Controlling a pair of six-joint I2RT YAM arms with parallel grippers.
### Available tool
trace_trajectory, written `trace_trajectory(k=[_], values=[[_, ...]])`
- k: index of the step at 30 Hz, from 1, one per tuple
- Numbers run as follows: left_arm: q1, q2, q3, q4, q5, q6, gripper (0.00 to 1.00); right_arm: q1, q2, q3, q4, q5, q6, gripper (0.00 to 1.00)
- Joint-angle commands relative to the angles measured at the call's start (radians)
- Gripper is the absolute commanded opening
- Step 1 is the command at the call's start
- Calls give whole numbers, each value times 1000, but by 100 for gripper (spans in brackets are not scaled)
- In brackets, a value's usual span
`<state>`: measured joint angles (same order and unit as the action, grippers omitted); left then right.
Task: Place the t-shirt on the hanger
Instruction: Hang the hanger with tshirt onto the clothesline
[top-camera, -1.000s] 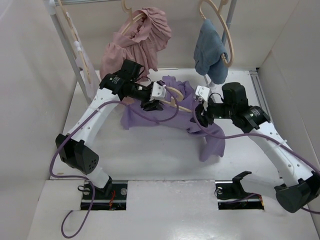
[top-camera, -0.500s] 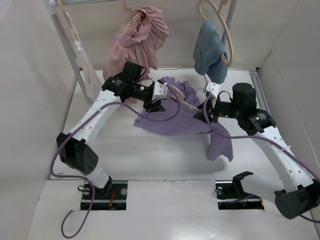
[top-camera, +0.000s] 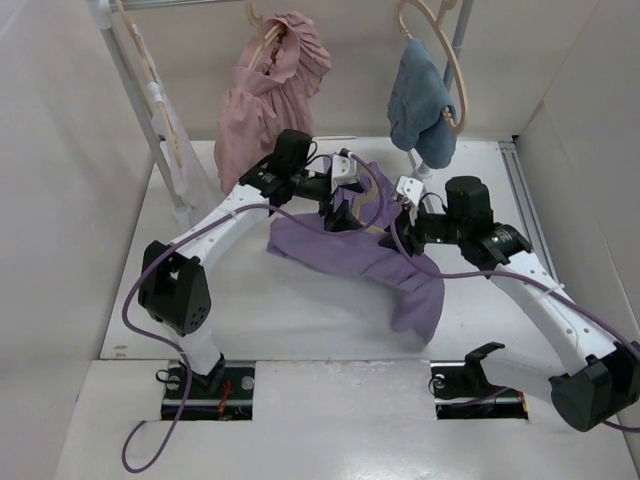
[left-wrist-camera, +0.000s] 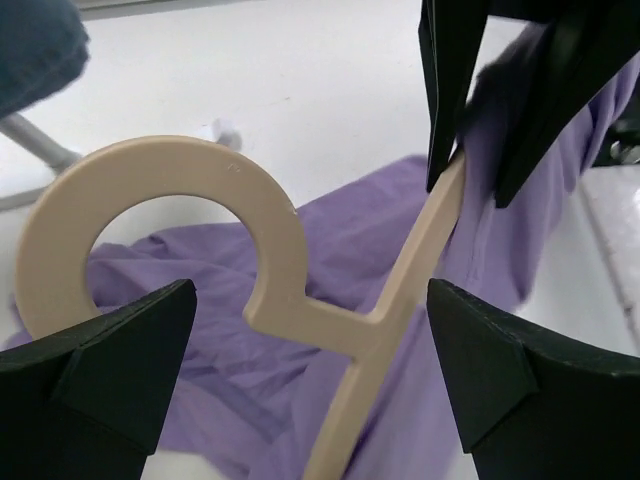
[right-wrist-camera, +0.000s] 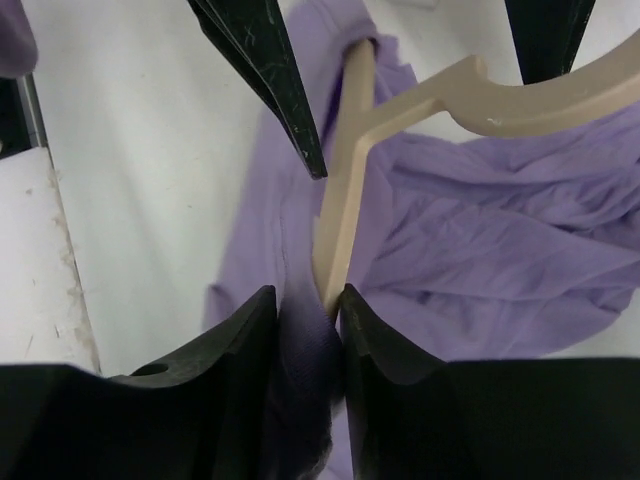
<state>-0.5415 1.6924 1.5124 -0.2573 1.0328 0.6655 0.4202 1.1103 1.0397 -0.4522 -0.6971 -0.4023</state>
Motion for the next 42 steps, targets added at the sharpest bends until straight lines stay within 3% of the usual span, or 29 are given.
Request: trace_trajectory(k=[1,2,3,5,6,7,8,18,19,20,21,22,24,28,32,36,37,39,40,42], values=[[12,4,-14,179,79,-150,100,22,-52,-13,99,-36,37,0],[12,13,-14,194,79,-173,96,22,-52,-26,110,-36,37,0],[-4,13,-14,211,88,-199,87,22,-52,-26,119,-36,48,0],[-40,42,-23,187,75,-231,47,22,-41,-26,119,-36,48,0],[-55,53,-23,150,53,-222,8,22,-41,-26,119,-36,48,0],[-67,64,-23,101,38,-189,0,22,-32,-26,119,-36,48,0],[-67,73,-23,25,38,-120,0,22,-32,-26,119,-24,48,0],[-20,64,67,-69,72,-169,0,22,0,-3,49,7,0,0],[-20,64,77,-89,102,-152,0,22,12,-3,12,40,-10,29],[-20,55,77,-103,114,-136,0,22,26,26,-8,41,-30,47],[-20,55,89,-115,128,-115,0,22,64,42,-32,57,-77,56],[-20,55,107,-163,139,-92,0,22,84,58,-67,91,-95,60],[-20,46,140,-256,154,0,0,22,146,112,-109,122,-134,80],[-20,36,163,-341,154,91,0,31,215,197,-129,131,-159,81],[-20,27,184,-465,179,224,0,43,247,215,-138,154,-171,77],[-20,27,195,-474,179,246,0,43,247,192,-115,92,-181,60],[-20,27,195,-474,179,246,0,43,247,192,-115,76,-181,41],[-20,27,204,-474,188,246,0,43,247,192,-115,58,-168,26],[-20,27,204,-474,209,246,0,43,247,177,-115,47,-149,3],[-20,27,204,-474,223,246,0,43,235,154,-103,33,-138,0]])
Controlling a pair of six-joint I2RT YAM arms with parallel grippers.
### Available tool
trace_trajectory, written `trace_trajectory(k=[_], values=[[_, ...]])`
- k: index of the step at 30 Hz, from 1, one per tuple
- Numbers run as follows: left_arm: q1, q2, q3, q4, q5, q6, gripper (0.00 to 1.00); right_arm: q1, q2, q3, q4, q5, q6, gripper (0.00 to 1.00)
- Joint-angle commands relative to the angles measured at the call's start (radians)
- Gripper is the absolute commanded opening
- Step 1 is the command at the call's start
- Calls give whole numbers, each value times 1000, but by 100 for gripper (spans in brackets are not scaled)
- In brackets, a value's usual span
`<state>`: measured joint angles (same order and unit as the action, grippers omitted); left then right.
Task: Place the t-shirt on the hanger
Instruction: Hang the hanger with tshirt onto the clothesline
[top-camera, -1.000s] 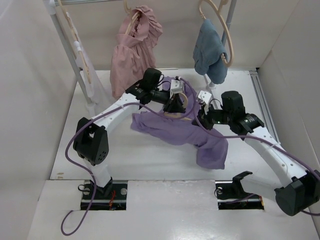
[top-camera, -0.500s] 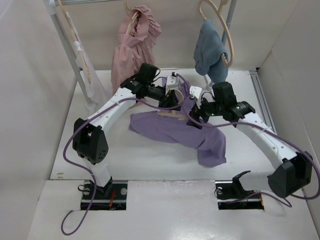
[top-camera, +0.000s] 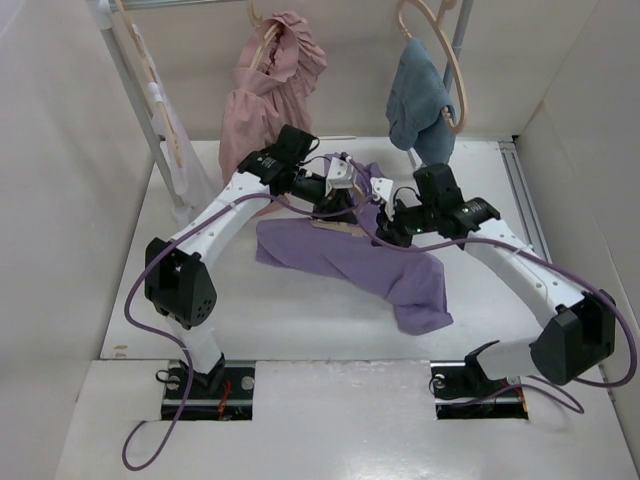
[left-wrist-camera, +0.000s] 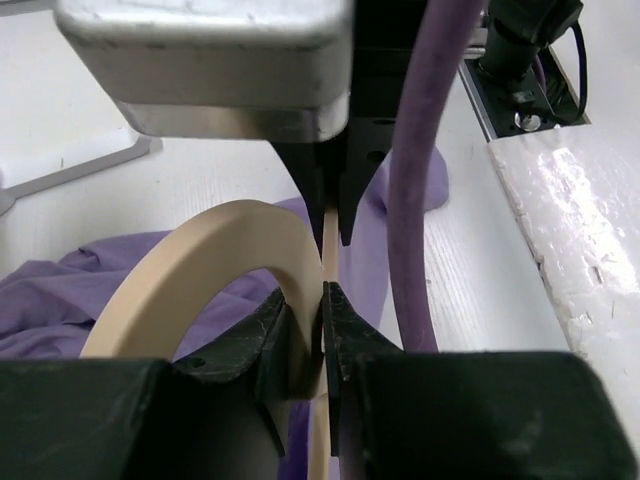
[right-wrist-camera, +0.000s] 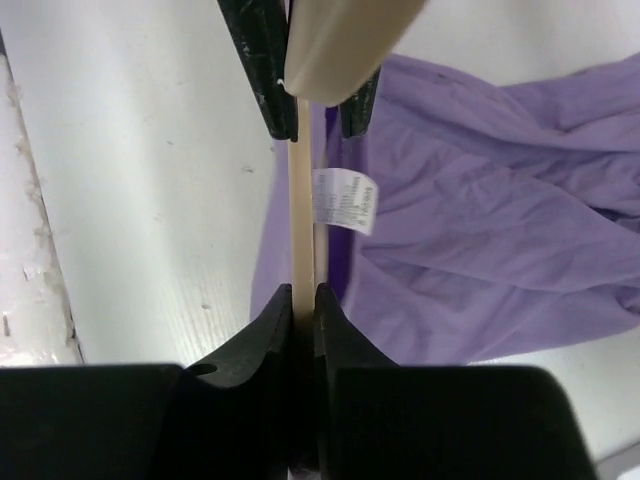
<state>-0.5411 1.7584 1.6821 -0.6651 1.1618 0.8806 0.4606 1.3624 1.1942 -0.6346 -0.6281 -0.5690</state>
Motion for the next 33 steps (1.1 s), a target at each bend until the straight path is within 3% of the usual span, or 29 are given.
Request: trace_trajectory(k=[1,4,10,16,20,21,22,23,26,28,29,33], values=[[-20,-48,34,-54,95,18,0,3,-29,-16,117,-63,41,0],[-20,-48,24,8,95,-56,0,3,-98,-90,191,-94,104,0],[-20,-57,5,9,84,-48,0,-8,-218,-177,375,-146,227,0],[-20,-48,-4,19,84,-80,24,-17,-252,-197,406,-176,250,0],[-20,-48,-4,19,84,-91,27,-17,-252,-206,438,-200,277,0],[-20,-48,-13,19,84,-91,36,-26,-261,-206,447,-200,287,0],[-20,-48,-13,19,84,-91,36,-27,-261,-206,458,-200,287,0],[-20,-48,-13,19,84,-91,46,-27,-272,-206,458,-200,287,0],[-20,-48,-13,9,75,-91,52,-49,-272,-206,458,-187,297,0],[-20,-48,13,-19,55,-69,79,-65,-281,-206,458,-186,297,0],[-20,-48,13,-19,41,-69,100,-65,-281,-215,446,-177,297,0],[-20,-94,1,53,-84,-159,100,-85,-301,-216,412,-121,279,0]])
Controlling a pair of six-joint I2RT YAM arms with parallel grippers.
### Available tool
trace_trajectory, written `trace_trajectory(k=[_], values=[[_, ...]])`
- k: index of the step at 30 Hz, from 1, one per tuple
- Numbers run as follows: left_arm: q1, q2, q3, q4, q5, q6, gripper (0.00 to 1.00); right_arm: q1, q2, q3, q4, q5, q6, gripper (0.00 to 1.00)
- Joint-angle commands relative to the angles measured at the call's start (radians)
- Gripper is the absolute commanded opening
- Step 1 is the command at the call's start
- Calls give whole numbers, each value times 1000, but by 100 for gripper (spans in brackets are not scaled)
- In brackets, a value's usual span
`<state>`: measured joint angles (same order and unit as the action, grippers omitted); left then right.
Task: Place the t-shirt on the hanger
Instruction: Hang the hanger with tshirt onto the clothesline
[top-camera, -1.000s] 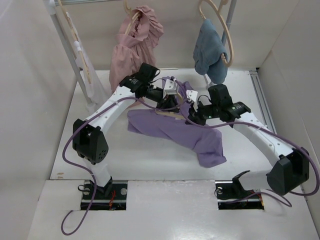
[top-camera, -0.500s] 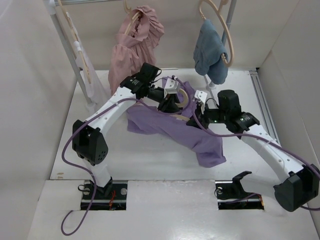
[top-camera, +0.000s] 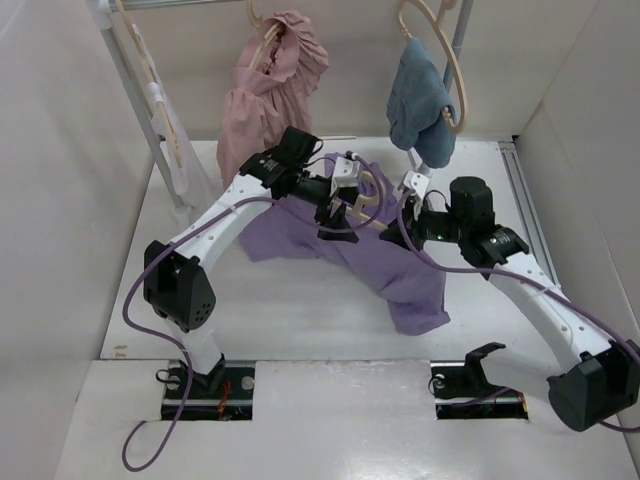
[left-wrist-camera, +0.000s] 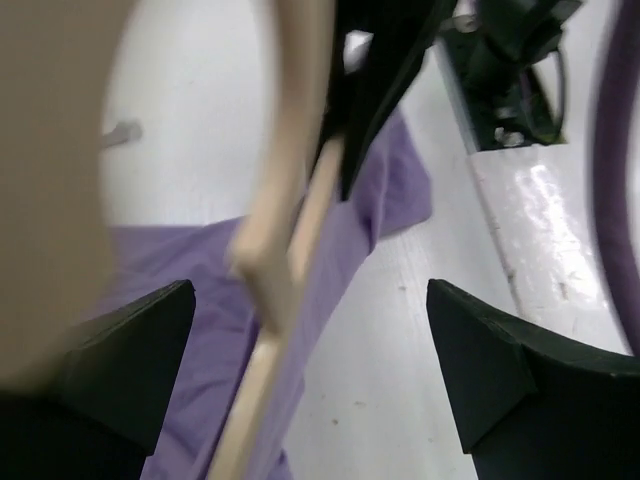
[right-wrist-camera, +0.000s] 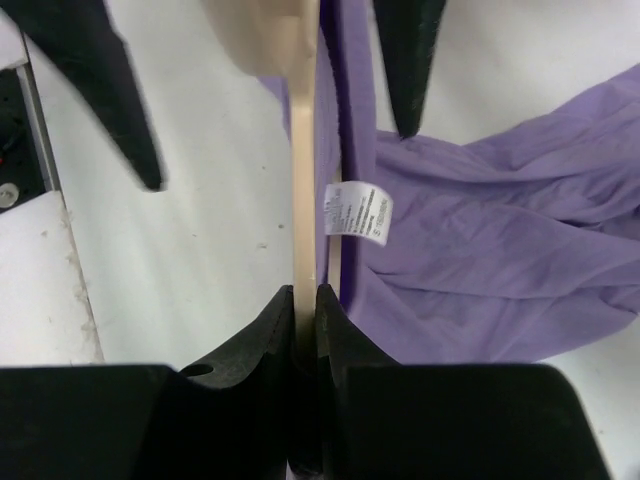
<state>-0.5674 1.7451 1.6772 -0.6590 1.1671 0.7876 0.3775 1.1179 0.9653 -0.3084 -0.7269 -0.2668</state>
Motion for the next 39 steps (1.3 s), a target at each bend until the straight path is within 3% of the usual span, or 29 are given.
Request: trace_trajectory(k=[1,7,11,16,24,31,35,39], values=[[6,-94,-13,86,-130,-109,100,-2,-56,13,75,-13,-23,0],[6,-180,-109,266,-414,-240,100,-20,-85,23,38,53,-43,0],[6,-180,-96,256,-432,-261,100,-29,-76,23,38,107,-31,0],[6,-217,-76,251,-495,-300,100,-29,-98,45,17,282,-6,0],[15,-327,-76,366,-734,-471,100,-29,-110,142,17,518,66,0],[15,-450,-191,482,-841,-577,100,69,-12,326,-17,723,75,0],[15,-473,-240,469,-960,-587,100,87,69,504,-17,765,103,0],[15,-498,-274,450,-985,-587,100,122,187,669,8,848,113,0]])
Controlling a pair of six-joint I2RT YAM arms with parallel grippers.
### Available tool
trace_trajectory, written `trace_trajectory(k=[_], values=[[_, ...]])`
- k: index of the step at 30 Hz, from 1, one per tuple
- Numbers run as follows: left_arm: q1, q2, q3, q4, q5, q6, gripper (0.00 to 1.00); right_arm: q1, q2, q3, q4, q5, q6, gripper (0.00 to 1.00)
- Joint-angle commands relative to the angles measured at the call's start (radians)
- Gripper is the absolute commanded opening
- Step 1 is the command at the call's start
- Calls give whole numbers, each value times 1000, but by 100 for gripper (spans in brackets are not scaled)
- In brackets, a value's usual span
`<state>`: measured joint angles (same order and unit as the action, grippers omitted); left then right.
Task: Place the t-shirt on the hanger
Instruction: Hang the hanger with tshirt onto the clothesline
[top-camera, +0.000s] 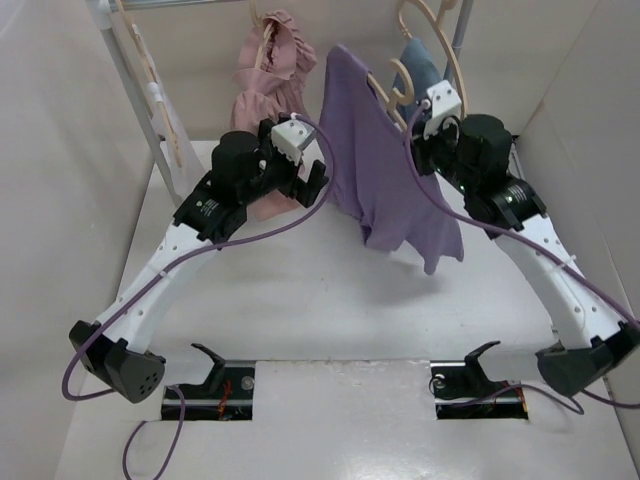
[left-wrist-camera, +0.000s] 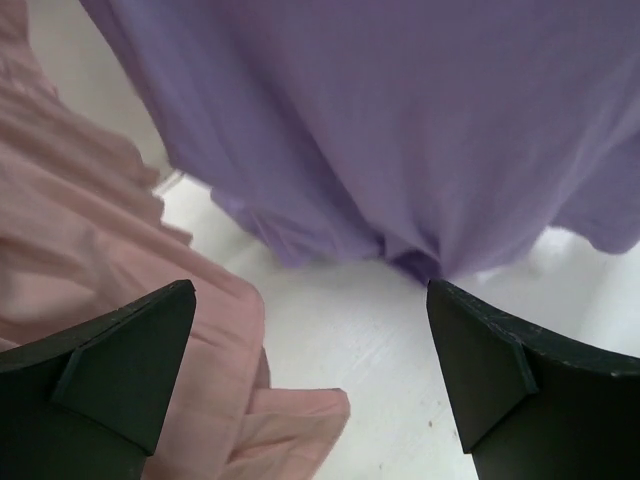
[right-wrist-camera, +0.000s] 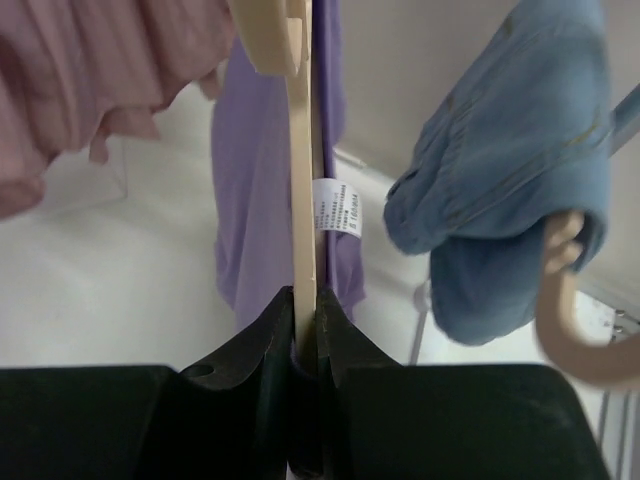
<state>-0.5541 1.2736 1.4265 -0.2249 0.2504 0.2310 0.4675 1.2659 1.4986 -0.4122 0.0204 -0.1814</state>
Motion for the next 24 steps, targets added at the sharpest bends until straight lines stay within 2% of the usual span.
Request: trace_trajectory(k=[1,7,14,24], values=[[2,-26,-38,16,-68,-30,100,33,93,172,112,119,28,0],[2,-97,-118,25,-68,-58,100,59,271,433,188,214,28,0],[2,-140,-167,35,-57,-58,100,68,466,684,246,223,19,0],[2,-160,-196,44,-77,-48,100,68,670,931,270,309,19,0]])
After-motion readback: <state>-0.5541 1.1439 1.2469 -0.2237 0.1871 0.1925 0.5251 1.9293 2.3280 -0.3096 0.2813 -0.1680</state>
